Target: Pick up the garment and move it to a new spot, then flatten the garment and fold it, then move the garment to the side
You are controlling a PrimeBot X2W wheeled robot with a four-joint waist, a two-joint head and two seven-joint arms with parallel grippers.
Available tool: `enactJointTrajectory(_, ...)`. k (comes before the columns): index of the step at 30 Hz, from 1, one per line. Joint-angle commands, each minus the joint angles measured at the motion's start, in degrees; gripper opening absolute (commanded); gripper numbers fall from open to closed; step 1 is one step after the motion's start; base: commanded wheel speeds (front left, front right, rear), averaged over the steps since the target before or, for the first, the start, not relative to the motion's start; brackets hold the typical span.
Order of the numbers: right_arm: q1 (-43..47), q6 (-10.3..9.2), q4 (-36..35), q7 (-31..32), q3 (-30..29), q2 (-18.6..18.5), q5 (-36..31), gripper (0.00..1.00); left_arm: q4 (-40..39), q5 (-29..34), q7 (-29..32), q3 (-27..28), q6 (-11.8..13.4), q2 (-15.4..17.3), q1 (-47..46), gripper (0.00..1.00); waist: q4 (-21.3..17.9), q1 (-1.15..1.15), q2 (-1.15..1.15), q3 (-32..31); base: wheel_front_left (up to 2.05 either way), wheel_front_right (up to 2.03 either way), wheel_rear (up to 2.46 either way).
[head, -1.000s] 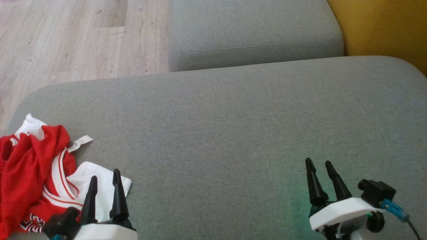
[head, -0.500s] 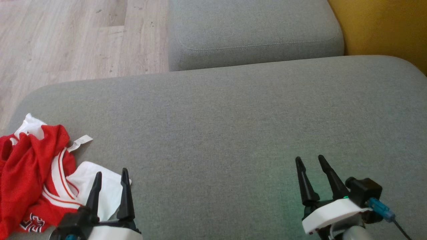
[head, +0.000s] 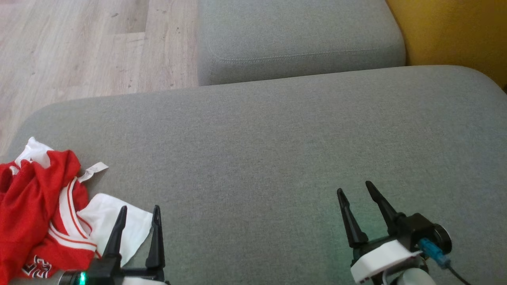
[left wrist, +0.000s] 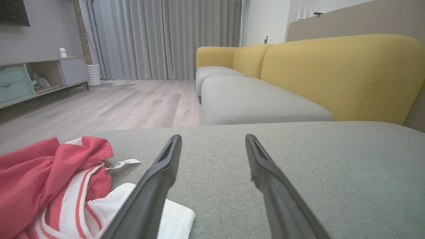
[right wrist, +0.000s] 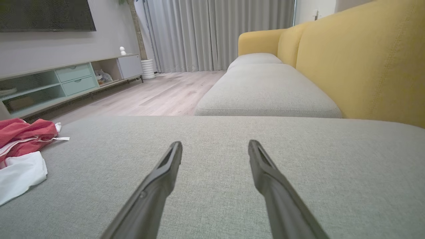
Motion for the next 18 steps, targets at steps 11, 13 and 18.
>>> enactJointTrajectory(11,-2.4,-0.04,-2.3,-2.2,2.9,-0.5,-6.9,1.00,-1.6,7.2,-2.2,1.8,-0.2,0.1,-1.4,1.00,-0.1,0.00,0.00,-0.1,0.00,0.00,0.00)
enactJointTrajectory(13,-2.4,-0.04,-2.2,-2.2,2.9,-0.5,-6.8,1.00,-1.5,7.3,-2.2,1.8,-0.3,0.0,-1.4,1.00,-0.1,0.00,0.00,-0.1,0.00,0.00,0.00)
enactJointTrajectory(18,-2.3,-0.04,-2.0,-2.2,2.9,-0.5,-6.8,1.00,-1.2,7.5,-2.2,1.8,-0.5,-0.1,-1.3,1.00,0.0,0.00,0.00,-0.2,0.00,0.00,0.00)
